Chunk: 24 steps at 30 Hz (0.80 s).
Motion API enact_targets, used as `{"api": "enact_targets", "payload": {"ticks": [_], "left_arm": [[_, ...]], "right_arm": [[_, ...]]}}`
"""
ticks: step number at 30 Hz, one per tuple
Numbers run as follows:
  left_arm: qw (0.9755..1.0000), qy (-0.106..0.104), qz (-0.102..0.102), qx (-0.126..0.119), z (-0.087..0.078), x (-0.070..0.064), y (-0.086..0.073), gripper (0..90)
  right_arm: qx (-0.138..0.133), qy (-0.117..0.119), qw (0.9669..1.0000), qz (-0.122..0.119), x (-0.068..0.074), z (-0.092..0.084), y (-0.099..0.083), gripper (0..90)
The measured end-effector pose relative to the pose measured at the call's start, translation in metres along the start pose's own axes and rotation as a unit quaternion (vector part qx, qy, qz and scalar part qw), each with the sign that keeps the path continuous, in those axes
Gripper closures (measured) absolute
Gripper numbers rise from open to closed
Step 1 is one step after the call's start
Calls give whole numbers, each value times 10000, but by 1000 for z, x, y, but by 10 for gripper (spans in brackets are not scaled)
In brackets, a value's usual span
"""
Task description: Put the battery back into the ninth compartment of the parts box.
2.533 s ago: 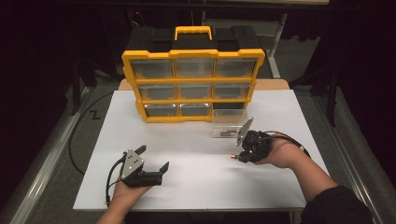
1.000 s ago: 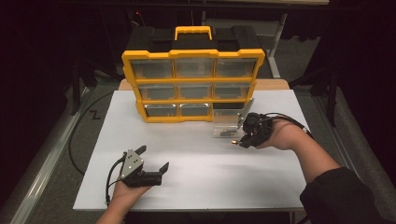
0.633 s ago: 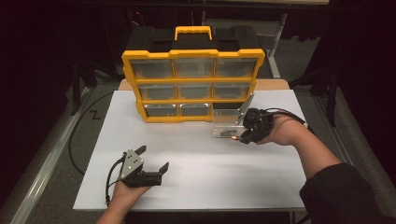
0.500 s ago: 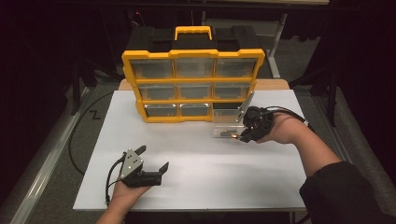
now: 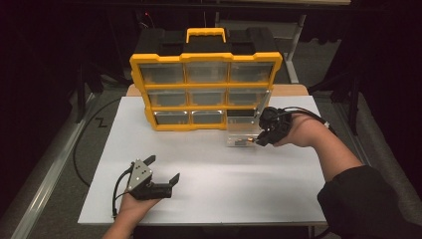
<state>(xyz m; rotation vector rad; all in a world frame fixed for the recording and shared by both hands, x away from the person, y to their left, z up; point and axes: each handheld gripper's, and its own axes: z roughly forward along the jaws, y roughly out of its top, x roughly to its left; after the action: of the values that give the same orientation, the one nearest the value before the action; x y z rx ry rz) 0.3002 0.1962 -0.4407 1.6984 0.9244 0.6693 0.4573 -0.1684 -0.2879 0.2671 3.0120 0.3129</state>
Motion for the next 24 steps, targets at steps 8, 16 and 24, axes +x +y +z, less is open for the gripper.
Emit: {"api": "enact_targets", "payload": {"ticks": [8,16,24], "left_arm": [[10000,-12,1,3,0,0,0,3],[10000,-12,-8,-15,0,0,0,3],[10000,-30,-4,-8,0,1,0,3]], "right_arm": [[5,-118,9999,-29,-8,-8,8,789],[45,-179,9998,-70,-16,-13,17,789],[123,-238,9996,-88,-22,-12,25,788]]}}
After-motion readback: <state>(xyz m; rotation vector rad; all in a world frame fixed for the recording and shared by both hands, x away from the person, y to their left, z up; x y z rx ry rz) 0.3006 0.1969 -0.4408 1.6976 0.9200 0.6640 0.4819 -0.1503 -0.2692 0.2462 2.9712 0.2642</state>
